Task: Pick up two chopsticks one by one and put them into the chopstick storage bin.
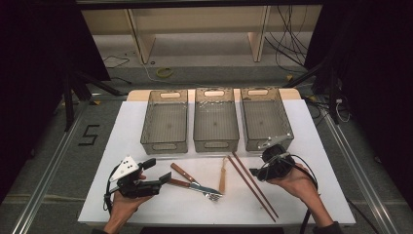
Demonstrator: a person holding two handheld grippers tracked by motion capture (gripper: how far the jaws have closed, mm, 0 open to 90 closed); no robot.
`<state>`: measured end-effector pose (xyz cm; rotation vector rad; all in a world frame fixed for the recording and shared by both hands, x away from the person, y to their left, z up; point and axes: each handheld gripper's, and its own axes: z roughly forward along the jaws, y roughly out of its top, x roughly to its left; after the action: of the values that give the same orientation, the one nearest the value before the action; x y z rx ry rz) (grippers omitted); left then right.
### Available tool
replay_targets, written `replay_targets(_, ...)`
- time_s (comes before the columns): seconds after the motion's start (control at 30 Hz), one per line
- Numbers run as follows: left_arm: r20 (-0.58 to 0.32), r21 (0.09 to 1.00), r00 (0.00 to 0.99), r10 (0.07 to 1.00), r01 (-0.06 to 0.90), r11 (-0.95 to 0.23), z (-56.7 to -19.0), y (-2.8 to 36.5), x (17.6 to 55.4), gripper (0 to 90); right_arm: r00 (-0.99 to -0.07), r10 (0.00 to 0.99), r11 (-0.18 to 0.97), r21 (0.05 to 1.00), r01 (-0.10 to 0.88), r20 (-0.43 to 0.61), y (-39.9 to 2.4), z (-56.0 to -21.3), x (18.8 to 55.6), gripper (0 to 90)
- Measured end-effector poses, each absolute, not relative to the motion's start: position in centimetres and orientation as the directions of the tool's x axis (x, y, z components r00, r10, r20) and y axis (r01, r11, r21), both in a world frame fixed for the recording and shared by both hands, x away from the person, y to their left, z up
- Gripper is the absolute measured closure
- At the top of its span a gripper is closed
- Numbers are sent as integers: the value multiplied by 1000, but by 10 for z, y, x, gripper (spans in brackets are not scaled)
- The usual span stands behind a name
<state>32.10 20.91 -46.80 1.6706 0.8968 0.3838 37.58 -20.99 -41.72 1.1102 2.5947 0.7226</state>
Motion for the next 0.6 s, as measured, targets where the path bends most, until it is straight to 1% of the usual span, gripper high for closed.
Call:
replay_targets(0.17,-199,932,655,728,356,-65,-468,209,321,166,-707,706,654,423,627,-45,-201,-428,379,435)
replay_targets(0.37,-195,933,657,728,354,-69,-467,209,321,166,-725,688,692,332,641,-31,-195,-438,384,519)
replay_targets(0.4,-195,933,657,728,354,-70,-468,209,321,166,-725,688,692,332,641,-31,-195,-438,384,519)
replay_targets(0.43,-195,932,656,729,355,-70,-468,209,321,166,-729,684,700,307,644,-31,-193,-440,385,546)
replay_targets(0.53,-194,933,656,729,354,-71,-468,209,321,166,-732,680,706,287,647,-23,-192,-442,385,565)
replay_targets(0.6,-194,933,656,730,354,-70,-468,209,321,166,-742,670,718,264,643,-15,-189,-445,385,598)
